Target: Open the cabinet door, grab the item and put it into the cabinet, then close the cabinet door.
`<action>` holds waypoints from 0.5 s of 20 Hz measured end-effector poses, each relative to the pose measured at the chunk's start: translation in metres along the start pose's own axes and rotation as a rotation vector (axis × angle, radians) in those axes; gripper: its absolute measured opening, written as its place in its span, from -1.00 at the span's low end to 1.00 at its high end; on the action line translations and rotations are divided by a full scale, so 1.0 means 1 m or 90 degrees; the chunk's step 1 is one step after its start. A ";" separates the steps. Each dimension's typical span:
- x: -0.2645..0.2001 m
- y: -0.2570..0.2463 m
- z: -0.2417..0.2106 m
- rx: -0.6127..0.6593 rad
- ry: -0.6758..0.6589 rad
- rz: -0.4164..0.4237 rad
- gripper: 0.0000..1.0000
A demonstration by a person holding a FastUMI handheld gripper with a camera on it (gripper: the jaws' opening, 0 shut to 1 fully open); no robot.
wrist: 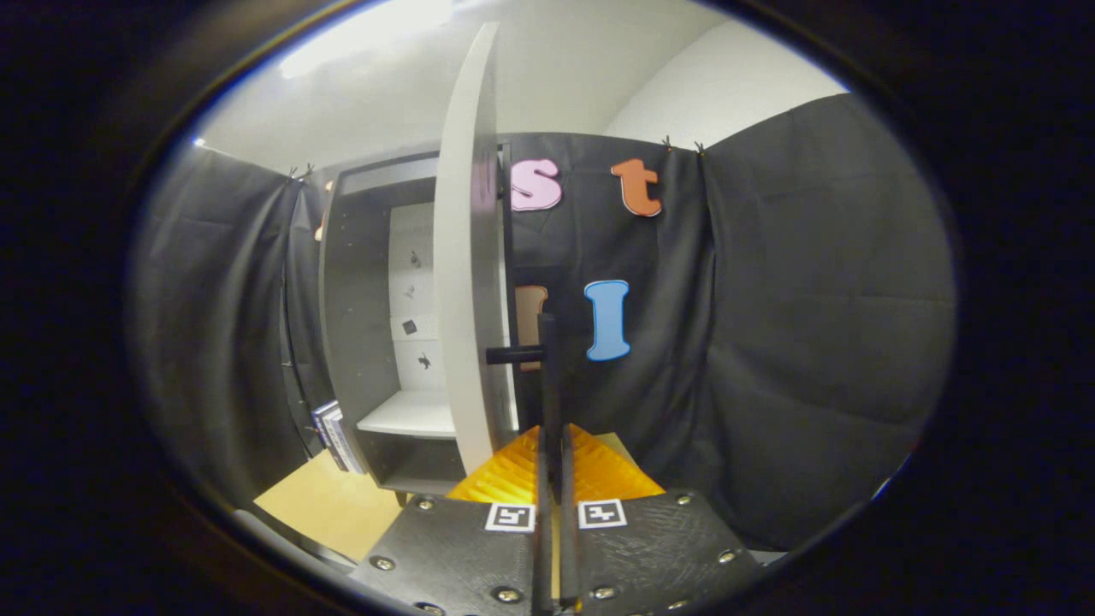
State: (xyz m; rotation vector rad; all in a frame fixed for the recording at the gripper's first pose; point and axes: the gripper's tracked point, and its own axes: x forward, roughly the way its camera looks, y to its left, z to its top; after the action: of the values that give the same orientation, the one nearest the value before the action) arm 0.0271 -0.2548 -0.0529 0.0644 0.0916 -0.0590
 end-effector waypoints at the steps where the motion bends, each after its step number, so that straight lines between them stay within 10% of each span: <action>1: -0.005 0.000 0.002 -0.001 -0.002 -0.005 -0.91; 10: -0.060 0.042 0.000 -0.008 -0.005 -0.029 -0.61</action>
State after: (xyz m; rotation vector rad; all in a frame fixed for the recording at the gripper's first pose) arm -0.0302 -0.2099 -0.0447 0.0500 0.0856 -0.1043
